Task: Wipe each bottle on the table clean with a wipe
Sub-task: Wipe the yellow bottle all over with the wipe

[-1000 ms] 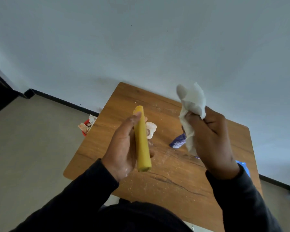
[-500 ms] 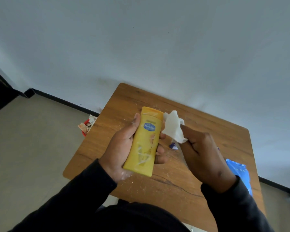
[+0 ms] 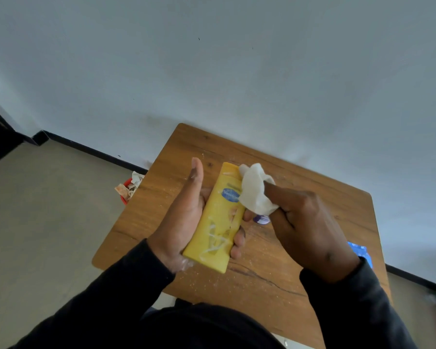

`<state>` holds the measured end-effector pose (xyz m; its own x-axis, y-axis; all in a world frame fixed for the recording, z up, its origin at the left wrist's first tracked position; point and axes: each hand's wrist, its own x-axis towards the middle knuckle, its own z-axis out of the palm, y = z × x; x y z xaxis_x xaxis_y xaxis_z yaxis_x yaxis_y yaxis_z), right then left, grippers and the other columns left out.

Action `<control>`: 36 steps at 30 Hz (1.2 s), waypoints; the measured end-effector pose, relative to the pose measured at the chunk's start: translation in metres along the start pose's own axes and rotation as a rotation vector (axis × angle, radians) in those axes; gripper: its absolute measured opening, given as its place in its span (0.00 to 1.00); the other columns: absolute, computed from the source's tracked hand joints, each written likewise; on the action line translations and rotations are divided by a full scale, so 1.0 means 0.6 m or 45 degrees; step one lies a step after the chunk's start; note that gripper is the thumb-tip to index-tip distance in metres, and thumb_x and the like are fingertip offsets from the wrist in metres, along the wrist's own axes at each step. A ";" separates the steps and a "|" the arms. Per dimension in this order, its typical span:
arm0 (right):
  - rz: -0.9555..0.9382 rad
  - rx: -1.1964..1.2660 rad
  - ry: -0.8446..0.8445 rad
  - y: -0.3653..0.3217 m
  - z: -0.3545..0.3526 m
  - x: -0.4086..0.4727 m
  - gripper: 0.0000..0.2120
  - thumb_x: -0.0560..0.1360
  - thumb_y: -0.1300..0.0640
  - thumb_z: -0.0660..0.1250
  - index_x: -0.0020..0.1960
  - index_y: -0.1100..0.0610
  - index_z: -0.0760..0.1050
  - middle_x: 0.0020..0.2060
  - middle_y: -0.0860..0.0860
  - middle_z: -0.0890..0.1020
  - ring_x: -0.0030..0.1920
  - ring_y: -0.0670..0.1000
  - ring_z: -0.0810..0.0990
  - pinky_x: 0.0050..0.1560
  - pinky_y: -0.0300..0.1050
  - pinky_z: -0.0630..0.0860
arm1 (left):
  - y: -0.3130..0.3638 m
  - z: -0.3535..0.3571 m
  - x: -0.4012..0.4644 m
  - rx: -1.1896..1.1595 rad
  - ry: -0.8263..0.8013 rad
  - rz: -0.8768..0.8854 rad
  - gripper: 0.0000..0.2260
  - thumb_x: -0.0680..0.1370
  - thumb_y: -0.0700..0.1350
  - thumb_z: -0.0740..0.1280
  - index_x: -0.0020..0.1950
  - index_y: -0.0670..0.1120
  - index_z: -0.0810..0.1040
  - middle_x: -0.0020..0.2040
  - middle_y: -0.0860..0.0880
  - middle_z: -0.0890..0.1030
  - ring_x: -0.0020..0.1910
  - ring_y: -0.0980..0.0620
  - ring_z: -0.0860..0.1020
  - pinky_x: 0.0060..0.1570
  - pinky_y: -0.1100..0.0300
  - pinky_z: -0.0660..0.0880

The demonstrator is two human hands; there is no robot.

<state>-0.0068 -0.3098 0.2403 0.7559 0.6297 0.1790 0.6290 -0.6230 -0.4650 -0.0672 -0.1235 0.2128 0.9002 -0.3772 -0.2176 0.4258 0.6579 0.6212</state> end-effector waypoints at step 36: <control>-0.065 -0.091 -0.058 -0.019 -0.004 0.014 0.15 0.75 0.53 0.52 0.54 0.47 0.75 0.34 0.47 0.81 0.31 0.51 0.78 0.29 0.50 0.75 | 0.000 0.002 0.006 0.240 0.067 0.005 0.44 0.71 0.77 0.45 0.58 0.43 0.81 0.42 0.38 0.79 0.32 0.43 0.78 0.35 0.53 0.79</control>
<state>-0.0071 -0.2984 0.2491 0.7143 0.6812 0.1604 0.6794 -0.6198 -0.3927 -0.0643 -0.1257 0.2132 0.9076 -0.3367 -0.2508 0.4019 0.5236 0.7512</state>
